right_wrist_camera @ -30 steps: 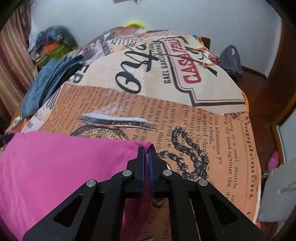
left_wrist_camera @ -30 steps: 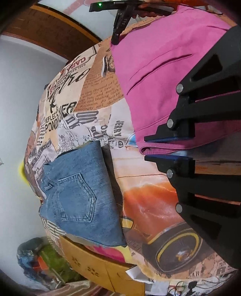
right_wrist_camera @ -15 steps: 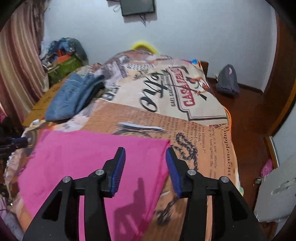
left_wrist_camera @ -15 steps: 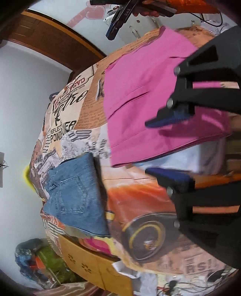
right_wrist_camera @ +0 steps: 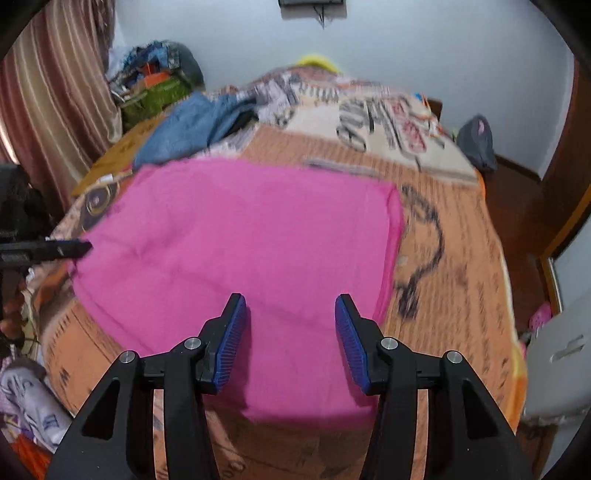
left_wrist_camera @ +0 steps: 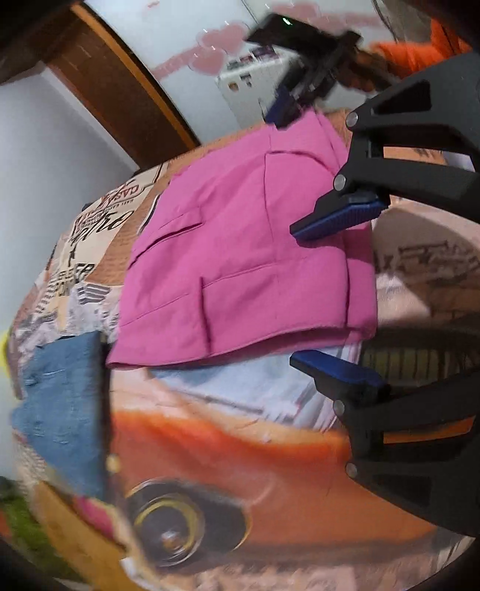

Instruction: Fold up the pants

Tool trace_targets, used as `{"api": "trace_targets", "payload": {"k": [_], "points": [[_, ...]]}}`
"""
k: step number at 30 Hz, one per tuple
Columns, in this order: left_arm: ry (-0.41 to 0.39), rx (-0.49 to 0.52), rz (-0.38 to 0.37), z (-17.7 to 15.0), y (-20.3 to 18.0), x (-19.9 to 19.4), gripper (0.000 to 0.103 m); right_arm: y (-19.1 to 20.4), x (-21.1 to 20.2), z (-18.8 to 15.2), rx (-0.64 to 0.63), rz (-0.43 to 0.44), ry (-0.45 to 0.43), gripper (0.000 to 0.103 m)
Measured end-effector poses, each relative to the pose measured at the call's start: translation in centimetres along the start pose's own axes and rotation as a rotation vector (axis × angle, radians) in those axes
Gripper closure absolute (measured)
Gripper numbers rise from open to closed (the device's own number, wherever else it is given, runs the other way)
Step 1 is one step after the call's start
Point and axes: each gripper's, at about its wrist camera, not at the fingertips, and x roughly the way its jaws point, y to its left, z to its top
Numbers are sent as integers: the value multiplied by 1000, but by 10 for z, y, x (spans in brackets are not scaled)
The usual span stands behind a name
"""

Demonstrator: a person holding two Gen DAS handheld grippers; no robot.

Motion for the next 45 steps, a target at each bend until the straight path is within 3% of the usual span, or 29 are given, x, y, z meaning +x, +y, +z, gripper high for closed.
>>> {"api": "trace_targets", "payload": {"k": [8,13,14,18,26,31,36,42,45], "points": [[6,12,-8,4,-2,9,39,-9,-1,-12,77,30,-10,54],[-11,32,-6,9,-7,3,65,-1,-4,-9,34,-5,-5,54],[-19,37,5,10,-8,2,73,0,-5,-8,31,-9,-4,54],[-72,87,45,12,-18,-13,81,3,-13,3,30,-3,-37,54],[-174,247,157,13,-52,-43,85,32,-12,40,14,63,-113,54],[-261,336,226,16,-72,-63,85,62,18,48,-28,138,-45,54],[-286,383,240,22,-85,-66,87,89,42,43,-101,154,30,54],[-323,450,248,32,-111,-73,88,71,30,42,-31,210,14,54],[-330,493,262,35,-126,-73,88,52,11,36,18,197,-23,54]]}}
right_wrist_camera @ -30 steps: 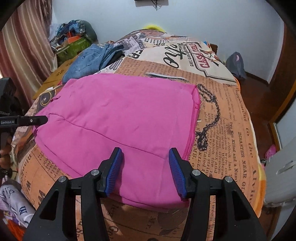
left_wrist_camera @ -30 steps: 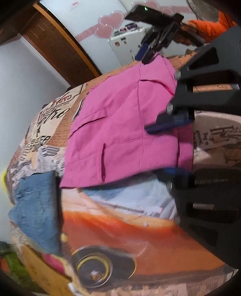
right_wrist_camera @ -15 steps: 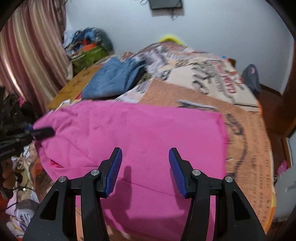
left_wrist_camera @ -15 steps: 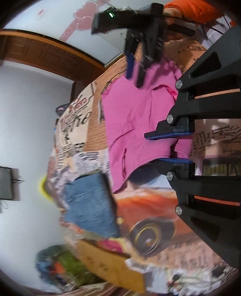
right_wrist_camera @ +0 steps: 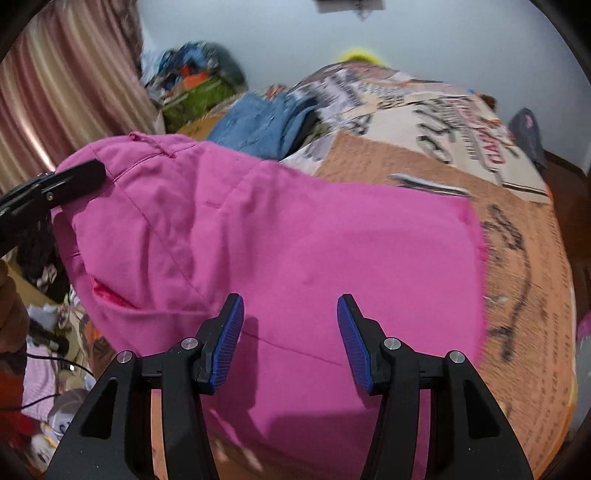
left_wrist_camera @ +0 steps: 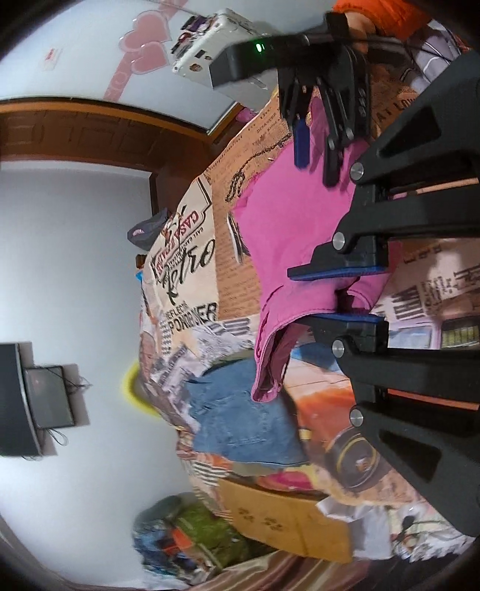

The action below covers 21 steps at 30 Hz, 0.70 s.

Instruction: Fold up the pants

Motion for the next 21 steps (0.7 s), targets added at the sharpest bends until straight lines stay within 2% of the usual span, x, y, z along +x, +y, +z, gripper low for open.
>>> {"api": "trace_targets", "payload": {"k": [3,7,12,17,21], "points": [[-7,48,-4,10,-16,-1,88,-18,-22,-12,41,-30,-29,54],[-29,93,-3,23,-40,-3,88,-40,-32,-26,86,-55,-25,54],[-28,155,-27,37,-76,4,89,-51,-22,-37,117,-19,15,52],[-11,184,-80,49,-108,17,90,-45,-19,-42,103,-20,-11,48],[11,179,-116,55,-127,31,91,-55,-29,-44,148,26,-32,48]]}}
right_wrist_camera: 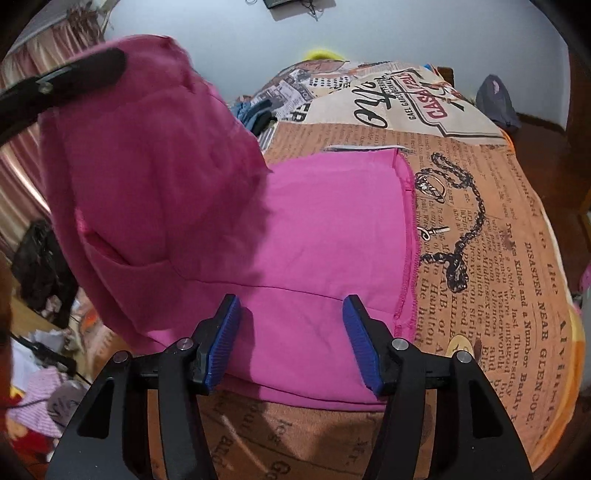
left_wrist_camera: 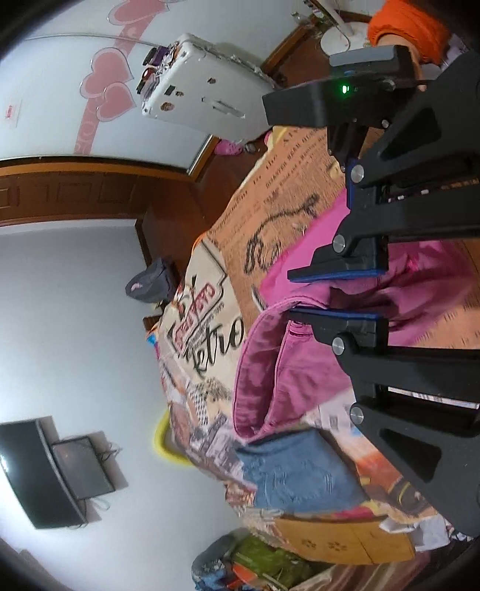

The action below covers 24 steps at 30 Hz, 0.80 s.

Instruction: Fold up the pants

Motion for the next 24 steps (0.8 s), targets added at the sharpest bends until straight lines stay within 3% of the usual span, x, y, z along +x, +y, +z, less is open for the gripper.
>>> {"api": "trace_targets", "payload": {"k": [10,15,17,21,24], "points": [[96,10,-91,5,-41,53,91,-30,-43,-9,66,-68,-85,48],[202,-7,-150,-1,-50,79,90,-44,-52,-15,100,-94,-91,48],[200,-13,-153,-1,-50,78,85,-47,-53,-16,109,-98,-92,48],[148,-20,-139,3,-39,62,65,-50,-55,-22,130,-97,-86,48],[116,-18,-117,7,-24,53,64,-48,-57,-26,127,-107,-84,48]]}}
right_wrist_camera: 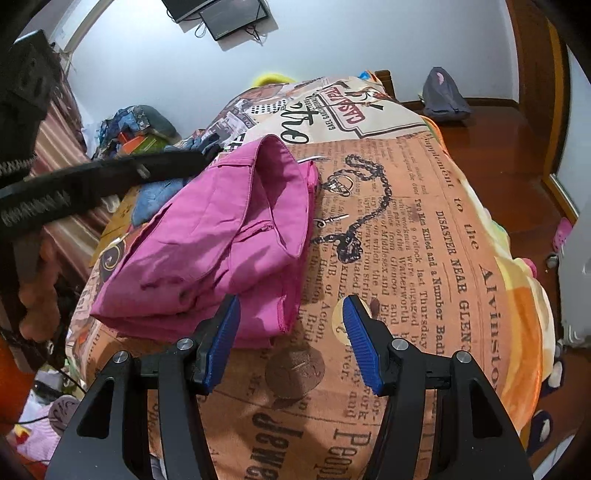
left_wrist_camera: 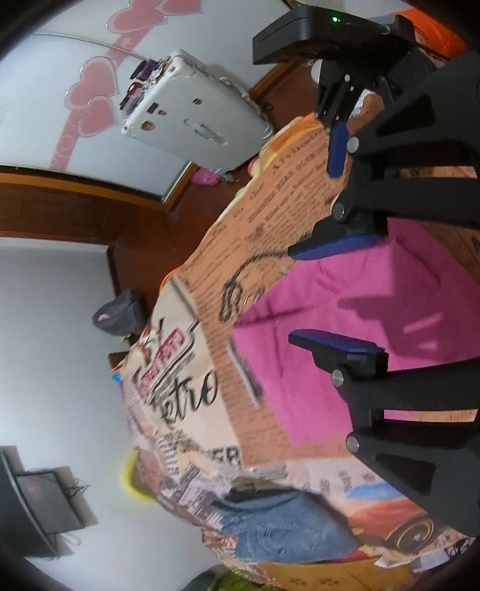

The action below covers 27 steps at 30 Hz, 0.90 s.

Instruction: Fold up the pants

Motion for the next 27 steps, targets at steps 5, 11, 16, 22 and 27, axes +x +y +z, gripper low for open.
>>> {"api": "trace_targets", "payload": {"k": [5,11,16,22,27], "points": [[19,8,79,-5,42,4,60,3,-6,1,4,9,-12,48],[133,-30,96,-46,86,30,60,20,-3,1,-19,42,-5,48],[176,-42,65,-79,90,41,60,25,32,-4,-53,5,97,48],[165,-109,25,-95,97,35,59,21,43,3,-109,-35,111,50],[144,-149,-3,-94,105,25,58,9,61,21,-156,-92,130,50]]}}
